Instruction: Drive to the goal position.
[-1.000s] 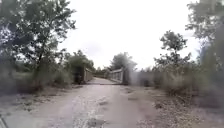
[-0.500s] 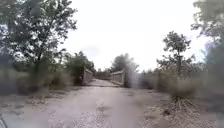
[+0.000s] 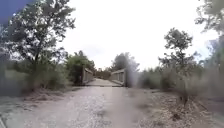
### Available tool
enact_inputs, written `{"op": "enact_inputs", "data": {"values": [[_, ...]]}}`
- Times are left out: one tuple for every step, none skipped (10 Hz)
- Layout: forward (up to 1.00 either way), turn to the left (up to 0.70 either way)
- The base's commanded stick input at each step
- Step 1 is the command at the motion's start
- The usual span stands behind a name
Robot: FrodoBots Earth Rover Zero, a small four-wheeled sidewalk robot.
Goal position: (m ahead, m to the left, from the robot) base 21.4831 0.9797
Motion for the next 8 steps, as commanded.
{"op": "enact_inputs", "data": {"values": [[0.45,0.27],[0.45,0.26],[0.45,0.18],[0.45,0.10],[0.45,0.02],[0.45,0.00],[0.45,0.00],[0.45,0.00]]}}
